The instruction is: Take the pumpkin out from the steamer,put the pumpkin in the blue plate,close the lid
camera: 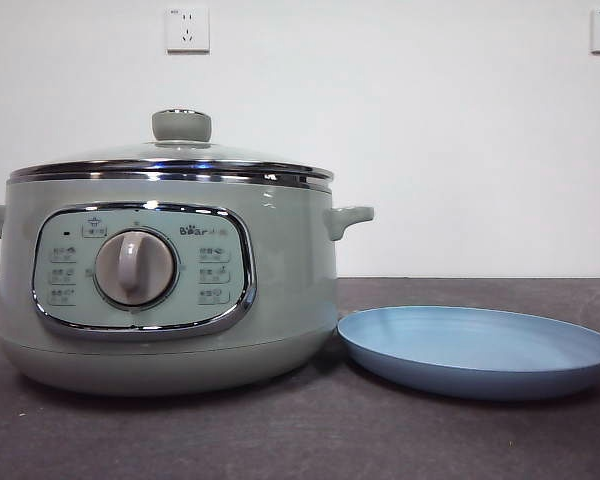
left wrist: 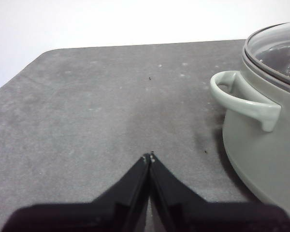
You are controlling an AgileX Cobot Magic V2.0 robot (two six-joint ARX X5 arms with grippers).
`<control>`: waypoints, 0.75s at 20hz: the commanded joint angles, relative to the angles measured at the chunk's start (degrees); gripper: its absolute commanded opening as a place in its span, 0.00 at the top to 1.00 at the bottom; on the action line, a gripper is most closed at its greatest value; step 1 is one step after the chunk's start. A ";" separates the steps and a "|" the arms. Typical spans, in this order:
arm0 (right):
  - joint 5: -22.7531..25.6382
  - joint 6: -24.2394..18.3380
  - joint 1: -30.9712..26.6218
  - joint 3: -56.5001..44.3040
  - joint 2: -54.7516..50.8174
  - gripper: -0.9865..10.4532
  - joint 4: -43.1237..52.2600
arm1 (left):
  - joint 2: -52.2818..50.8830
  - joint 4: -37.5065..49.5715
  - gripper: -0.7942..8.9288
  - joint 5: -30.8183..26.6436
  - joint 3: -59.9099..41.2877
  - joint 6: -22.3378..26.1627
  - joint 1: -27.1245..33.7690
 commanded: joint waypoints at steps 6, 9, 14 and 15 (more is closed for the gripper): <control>-0.22 34.29 0.11 -0.76 -0.02 0.91 0.66 | -0.15 0.28 0.92 12.85 -0.72 -23.39 0.07; 0.17 41.81 0.09 -0.76 -0.02 0.91 0.59 | -0.15 0.72 0.92 17.40 -0.72 -27.17 0.07; 0.13 39.95 0.09 -0.76 -0.02 0.91 0.15 | -0.15 1.46 0.92 17.53 -0.72 -27.17 0.09; 0.00 39.08 0.09 -0.76 -0.02 0.91 0.15 | -0.15 1.44 0.92 17.99 -0.72 -27.17 0.09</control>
